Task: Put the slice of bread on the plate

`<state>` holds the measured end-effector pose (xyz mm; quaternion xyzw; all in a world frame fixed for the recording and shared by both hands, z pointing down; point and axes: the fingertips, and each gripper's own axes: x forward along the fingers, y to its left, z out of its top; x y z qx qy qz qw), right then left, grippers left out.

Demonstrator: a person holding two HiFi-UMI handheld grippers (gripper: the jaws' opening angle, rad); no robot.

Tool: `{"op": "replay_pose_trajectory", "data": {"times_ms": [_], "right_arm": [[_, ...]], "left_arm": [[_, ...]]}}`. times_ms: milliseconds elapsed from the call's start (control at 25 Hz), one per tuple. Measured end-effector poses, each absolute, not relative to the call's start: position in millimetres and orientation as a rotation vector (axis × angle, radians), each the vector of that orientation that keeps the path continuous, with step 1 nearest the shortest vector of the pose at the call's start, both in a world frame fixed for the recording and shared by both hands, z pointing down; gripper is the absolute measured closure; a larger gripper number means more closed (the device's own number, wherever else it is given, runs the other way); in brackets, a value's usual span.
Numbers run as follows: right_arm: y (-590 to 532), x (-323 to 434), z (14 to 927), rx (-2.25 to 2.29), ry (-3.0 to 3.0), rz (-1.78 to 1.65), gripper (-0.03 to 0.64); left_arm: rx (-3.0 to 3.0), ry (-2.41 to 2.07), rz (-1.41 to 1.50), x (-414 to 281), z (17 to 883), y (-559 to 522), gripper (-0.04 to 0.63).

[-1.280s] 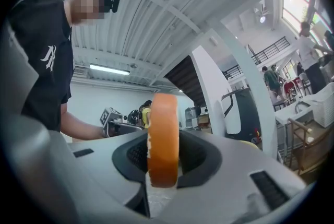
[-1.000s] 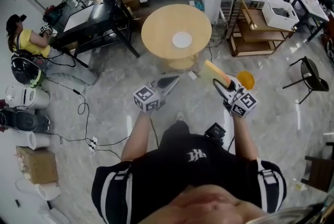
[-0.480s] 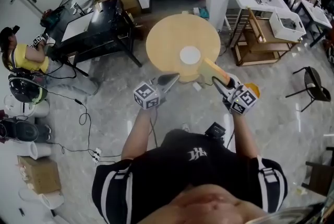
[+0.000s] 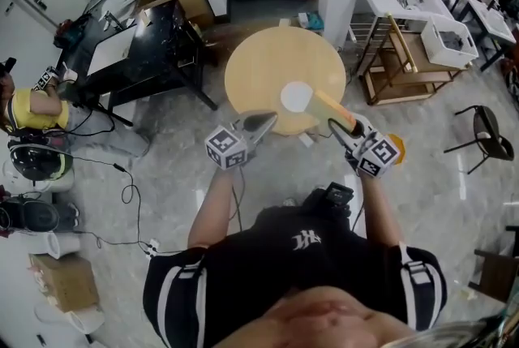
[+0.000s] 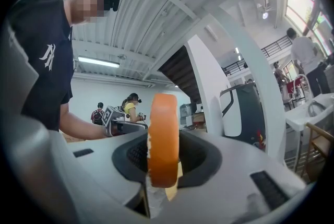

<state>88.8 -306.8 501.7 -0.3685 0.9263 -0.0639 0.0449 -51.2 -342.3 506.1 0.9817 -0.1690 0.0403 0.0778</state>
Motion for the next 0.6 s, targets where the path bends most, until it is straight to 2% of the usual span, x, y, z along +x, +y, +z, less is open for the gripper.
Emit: {"op": "replay_pose_trajectory", "data": {"times_ms": [600], "right_arm": [[-431,145,516,-1.032,2.868,-0.249,0.520]], "left_arm": [[2.891,-0.596,0.123,4,520,-457,0.581]]}}
